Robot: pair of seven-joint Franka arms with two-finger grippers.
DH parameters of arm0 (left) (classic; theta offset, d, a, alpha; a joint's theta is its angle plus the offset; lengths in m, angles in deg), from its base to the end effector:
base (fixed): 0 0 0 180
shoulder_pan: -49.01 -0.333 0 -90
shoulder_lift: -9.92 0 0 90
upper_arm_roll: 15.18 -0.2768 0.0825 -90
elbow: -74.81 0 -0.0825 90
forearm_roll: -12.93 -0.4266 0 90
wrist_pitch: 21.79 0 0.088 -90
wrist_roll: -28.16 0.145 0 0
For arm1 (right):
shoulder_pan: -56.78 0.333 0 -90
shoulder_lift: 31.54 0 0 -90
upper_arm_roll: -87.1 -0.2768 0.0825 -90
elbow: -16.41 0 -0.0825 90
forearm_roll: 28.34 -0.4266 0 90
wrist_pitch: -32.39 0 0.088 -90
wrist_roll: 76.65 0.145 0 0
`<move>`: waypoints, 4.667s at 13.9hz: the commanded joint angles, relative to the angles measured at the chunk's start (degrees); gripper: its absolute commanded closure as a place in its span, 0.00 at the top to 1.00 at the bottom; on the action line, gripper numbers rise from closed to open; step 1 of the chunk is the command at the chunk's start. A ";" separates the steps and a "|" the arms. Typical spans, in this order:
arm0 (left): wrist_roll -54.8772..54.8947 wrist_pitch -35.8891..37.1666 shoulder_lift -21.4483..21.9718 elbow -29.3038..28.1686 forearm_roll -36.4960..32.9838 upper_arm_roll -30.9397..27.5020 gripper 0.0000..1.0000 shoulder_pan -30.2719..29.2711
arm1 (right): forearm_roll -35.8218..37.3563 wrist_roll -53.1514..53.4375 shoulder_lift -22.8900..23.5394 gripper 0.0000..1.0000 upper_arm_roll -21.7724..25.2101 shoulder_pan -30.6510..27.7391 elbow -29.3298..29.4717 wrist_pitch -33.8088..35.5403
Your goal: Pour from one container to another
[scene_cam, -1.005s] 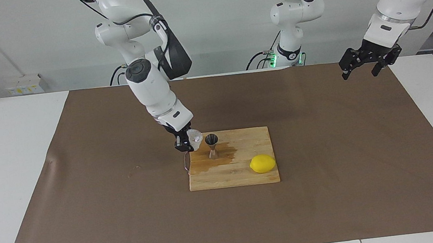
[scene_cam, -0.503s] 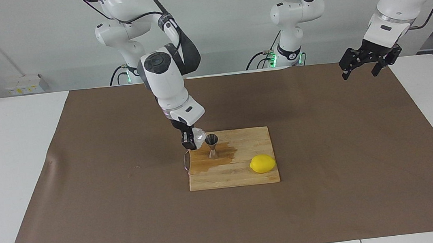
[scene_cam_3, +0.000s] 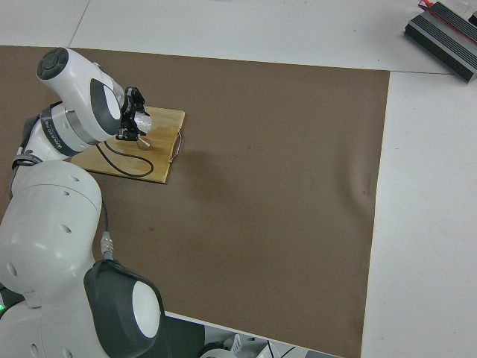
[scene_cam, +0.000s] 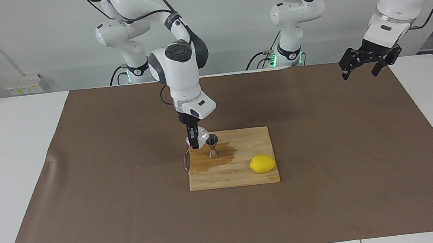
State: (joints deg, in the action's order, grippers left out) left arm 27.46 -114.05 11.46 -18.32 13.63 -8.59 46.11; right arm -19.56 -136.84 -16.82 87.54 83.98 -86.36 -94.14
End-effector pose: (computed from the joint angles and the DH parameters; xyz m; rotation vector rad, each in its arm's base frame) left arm 0.5921 -0.0405 0.5385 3.1309 -0.0810 0.0175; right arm 0.6085 0.2961 0.3273 2.0664 2.1267 0.1678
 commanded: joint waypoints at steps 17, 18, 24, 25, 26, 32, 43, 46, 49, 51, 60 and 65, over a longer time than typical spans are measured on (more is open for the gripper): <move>0.61 0.77 1.26 -0.83 -0.88 -0.18 1.00 0.00 | 13.19 2.45 -1.36 0.46 -0.09 2.51 -0.15 0.23; 0.61 0.77 1.26 -0.83 -0.96 -0.18 1.00 0.00 | 14.41 2.45 -1.36 0.46 -0.09 2.42 -0.15 0.24; 0.61 0.77 1.35 -0.83 -0.96 -0.18 1.00 0.00 | 16.62 2.36 -1.45 0.46 -0.35 2.95 -0.42 0.41; 0.61 0.77 1.27 -0.83 -0.96 -0.18 1.00 0.00 | 16.62 2.36 -1.45 0.46 -0.35 3.04 -0.50 0.41; 0.61 0.77 1.26 -0.83 -0.96 -0.18 1.00 0.00 | 16.80 2.27 -1.45 0.46 -0.35 3.12 -0.42 0.50; 0.61 0.77 1.26 -0.83 -0.96 -0.18 1.00 0.00 | 17.85 2.45 -1.01 0.46 -0.44 3.48 -0.50 0.06; 0.61 0.77 1.35 -0.83 -0.96 -0.18 1.00 0.00 | 17.77 2.53 -1.01 0.46 -0.44 3.56 -0.68 -0.03; 0.61 0.77 1.26 -0.83 -0.96 -0.18 1.00 0.00 | 17.68 2.53 -1.01 0.46 -0.44 3.56 -0.59 -0.03; 0.61 0.77 1.27 -0.83 -0.96 -0.18 1.00 0.00 | 17.06 3.06 -1.01 0.46 -0.44 3.56 -0.50 -0.12; 0.61 0.77 1.27 -0.83 -0.96 -0.18 1.00 0.00 | 16.98 3.41 -1.10 0.46 -0.52 3.48 -0.33 -0.38; 0.61 0.77 1.35 -0.83 -0.96 -0.18 1.00 0.00 | 11.53 3.59 -1.89 0.46 -0.70 2.16 -0.06 -1.17; 0.61 0.77 1.26 -0.83 -0.96 -0.18 1.00 0.09 | 6.01 1.31 -4.08 0.46 -0.70 -0.91 -0.06 -1.79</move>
State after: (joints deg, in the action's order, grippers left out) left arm 27.46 -114.02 11.51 -18.32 13.63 -8.59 46.11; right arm -10.24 -134.02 -19.03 87.53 84.90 -85.78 -95.15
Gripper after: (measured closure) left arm 0.000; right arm 0.498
